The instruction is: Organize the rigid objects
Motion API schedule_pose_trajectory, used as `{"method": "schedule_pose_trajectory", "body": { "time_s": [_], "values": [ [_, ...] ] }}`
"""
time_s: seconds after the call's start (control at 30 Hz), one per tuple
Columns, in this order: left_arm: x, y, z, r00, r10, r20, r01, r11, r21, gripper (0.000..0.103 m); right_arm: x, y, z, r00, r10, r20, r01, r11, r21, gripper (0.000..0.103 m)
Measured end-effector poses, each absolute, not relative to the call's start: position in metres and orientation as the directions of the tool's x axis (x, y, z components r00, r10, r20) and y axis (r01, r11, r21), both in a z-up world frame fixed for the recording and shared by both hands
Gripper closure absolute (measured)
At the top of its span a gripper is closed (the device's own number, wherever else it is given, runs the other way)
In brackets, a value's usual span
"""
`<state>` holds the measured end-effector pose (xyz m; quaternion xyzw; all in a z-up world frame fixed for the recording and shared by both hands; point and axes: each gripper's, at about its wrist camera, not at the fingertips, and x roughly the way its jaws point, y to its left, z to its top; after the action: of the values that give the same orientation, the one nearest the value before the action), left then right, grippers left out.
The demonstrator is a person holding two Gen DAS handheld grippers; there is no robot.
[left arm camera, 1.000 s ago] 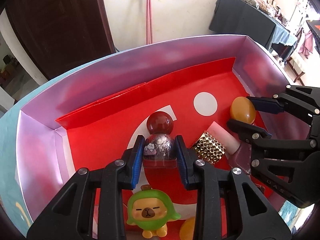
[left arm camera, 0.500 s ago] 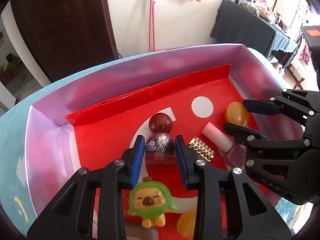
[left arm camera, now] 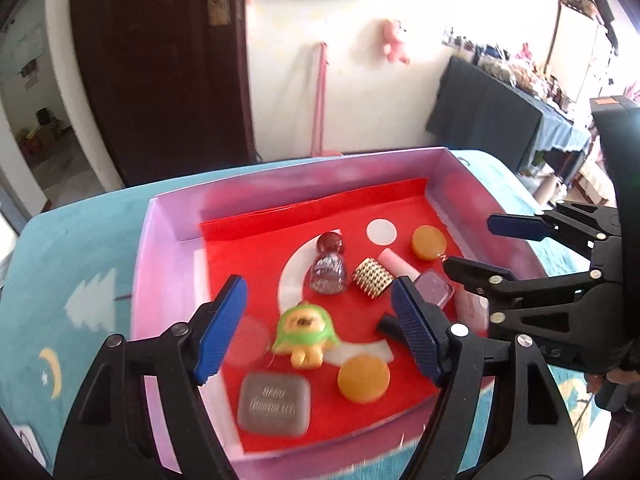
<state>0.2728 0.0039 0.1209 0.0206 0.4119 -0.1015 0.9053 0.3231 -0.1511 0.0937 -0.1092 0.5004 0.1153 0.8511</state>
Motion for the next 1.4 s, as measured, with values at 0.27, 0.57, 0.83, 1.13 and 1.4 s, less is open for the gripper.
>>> {"method": "schedule_pose_trajectory", "body": {
  "time_s": [0.27, 0.57, 0.83, 1.13, 1.4],
  "values": [
    [0.224, 0.015, 0.133, 0.731, -0.130, -0.670, 0.142, 0.989, -0.038, 0.021, 0.280, -0.156, 0.119, 0.567, 0.170, -0.806, -0.293, 0.956, -0.004, 0.017],
    [0.200, 0.019, 0.116, 0.833, -0.044, -0.551, 0.068, 0.997, 0.023, 0.011, 0.249, -0.168, 0.116, 0.699, 0.171, -0.694, -0.231, 0.973, 0.007, 0.000],
    [0.212, 0.015, 0.087, 0.843, -0.039, -0.537, 0.063, 0.998, 0.027, 0.010, 0.245, -0.174, 0.091, 0.758, 0.147, -0.636, -0.191, 0.982, -0.001, 0.000],
    [0.219, 0.017, 0.072, 0.826, -0.046, -0.562, 0.056, 0.998, 0.002, 0.010, 0.246, -0.174, 0.073, 0.776, 0.125, -0.619, -0.169, 0.986, -0.013, 0.000],
    [0.222, 0.018, 0.068, 0.811, -0.027, -0.585, 0.035, 0.999, 0.002, 0.010, 0.243, -0.173, 0.070, 0.784, 0.109, -0.611, -0.157, 0.987, -0.027, 0.000]
  ]
}}
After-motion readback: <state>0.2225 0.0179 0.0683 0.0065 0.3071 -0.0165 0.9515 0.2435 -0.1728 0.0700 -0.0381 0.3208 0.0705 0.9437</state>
